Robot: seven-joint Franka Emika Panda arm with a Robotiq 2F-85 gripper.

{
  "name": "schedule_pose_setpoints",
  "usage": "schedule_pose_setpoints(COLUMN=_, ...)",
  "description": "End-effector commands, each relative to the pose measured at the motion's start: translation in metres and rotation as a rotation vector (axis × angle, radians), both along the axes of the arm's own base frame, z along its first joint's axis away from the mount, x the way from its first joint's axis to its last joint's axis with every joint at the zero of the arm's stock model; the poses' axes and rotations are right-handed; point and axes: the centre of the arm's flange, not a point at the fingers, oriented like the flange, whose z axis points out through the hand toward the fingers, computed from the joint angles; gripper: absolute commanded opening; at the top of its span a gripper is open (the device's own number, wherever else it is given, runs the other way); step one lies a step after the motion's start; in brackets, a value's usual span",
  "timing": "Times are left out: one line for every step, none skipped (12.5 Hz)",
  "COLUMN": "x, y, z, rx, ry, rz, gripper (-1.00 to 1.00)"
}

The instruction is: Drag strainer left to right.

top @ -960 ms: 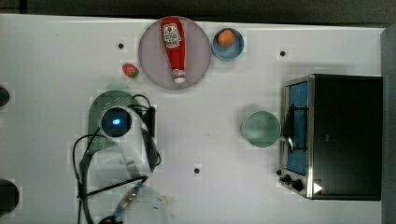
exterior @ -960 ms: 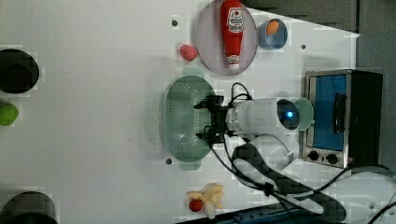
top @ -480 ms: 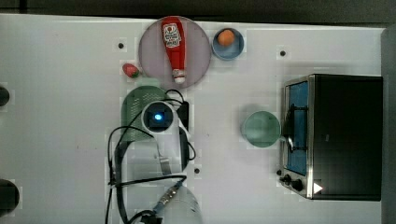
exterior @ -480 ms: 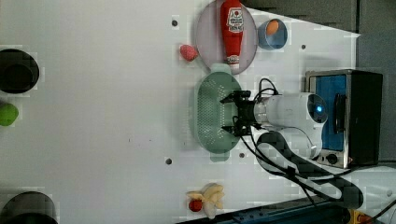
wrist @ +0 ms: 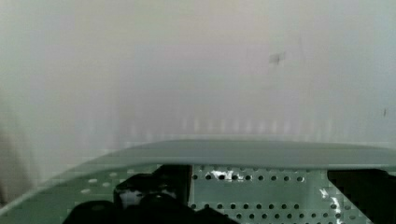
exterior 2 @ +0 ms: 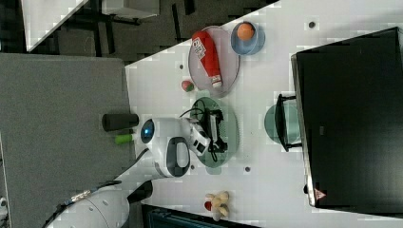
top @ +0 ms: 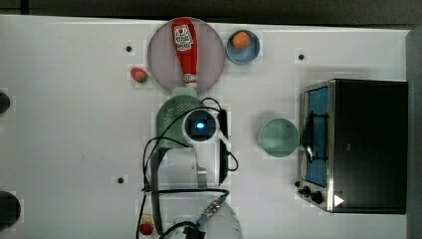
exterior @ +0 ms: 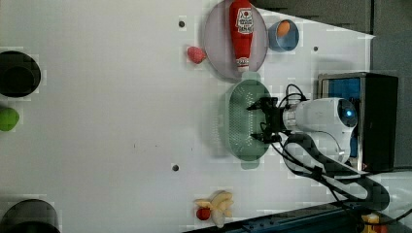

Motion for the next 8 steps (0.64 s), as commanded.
schedule_pose_setpoints(x=0.006, y=-0.035, z=0.019, rx=0.001, ry=-0.040, rz=0.064, gripper=1.00)
schedule_pose_setpoints(x=0.006, y=-0.044, z=0.019, rx=-0.004, ry=-0.043, rz=0.061, gripper=1.00)
schedule_pose_setpoints(x=0.006, y=-0.053, z=0.020, rx=-0.009, ry=-0.046, rz=0.065, gripper=1.00)
schedule_pose_setpoints(x=0.005, y=-0.061, z=0.020, rx=-0.014, ry=-0.045, rz=0.071, gripper=1.00)
schedule_pose_setpoints(x=0.005, y=-0.070, z=0.020, rx=-0.019, ry=-0.049, rz=0.086, gripper=1.00)
schedule_pose_setpoints(x=0.005, y=-0.080, z=0.021, rx=-0.024, ry=-0.047, rz=0.101, gripper=1.00)
schedule_pose_setpoints(x=0.004, y=-0.090, z=0.021, rx=-0.028, ry=-0.046, rz=0.114, gripper=1.00)
schedule_pose_setpoints(x=0.002, y=-0.099, z=0.021, rx=-0.032, ry=-0.044, rz=0.129, gripper=1.00)
